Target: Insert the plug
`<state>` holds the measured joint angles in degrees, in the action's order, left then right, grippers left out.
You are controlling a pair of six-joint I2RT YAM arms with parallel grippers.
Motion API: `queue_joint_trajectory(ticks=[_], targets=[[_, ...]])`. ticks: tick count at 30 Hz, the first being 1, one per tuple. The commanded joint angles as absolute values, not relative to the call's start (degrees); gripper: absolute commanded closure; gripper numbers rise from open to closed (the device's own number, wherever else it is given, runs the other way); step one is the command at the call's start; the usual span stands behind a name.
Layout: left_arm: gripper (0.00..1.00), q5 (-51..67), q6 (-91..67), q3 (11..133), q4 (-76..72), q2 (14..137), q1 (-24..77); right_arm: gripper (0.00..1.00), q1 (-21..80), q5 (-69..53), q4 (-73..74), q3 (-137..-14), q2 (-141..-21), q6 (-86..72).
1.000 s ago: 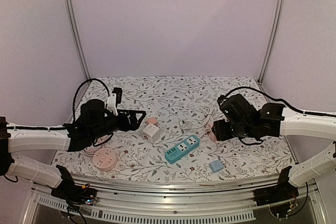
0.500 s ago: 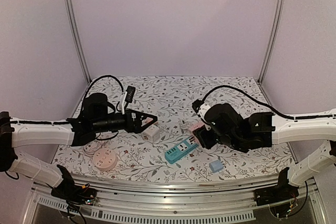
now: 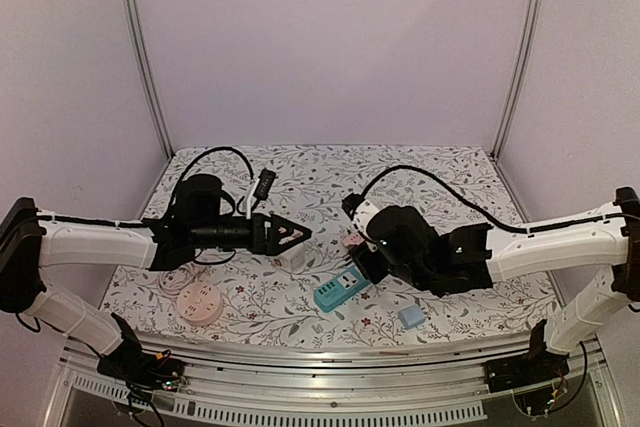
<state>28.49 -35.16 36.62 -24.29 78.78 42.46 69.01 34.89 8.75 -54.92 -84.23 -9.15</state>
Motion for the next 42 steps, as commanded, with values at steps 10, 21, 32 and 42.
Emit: queue_joint_trajectory(ticks=[10,21,32,42], targets=[[0.01,21.04,-32.73,37.9,-18.02,77.14,42.1,0.97,66.41,32.38,-7.84,-50.66,-96.61,-14.47],[0.01,18.47,-31.95,37.23,-16.64,74.9,42.07,0.87,65.21,28.99,0.66,-48.0,-93.81,-17.1],[0.01,19.29,-32.34,37.53,-16.73,75.4,42.06,0.82,64.08,22.59,12.72,-47.58,-87.18,-21.6],[0.01,18.7,-32.18,37.54,-16.35,75.51,42.1,0.59,63.35,22.18,15.84,-49.69,-89.38,-23.17]])
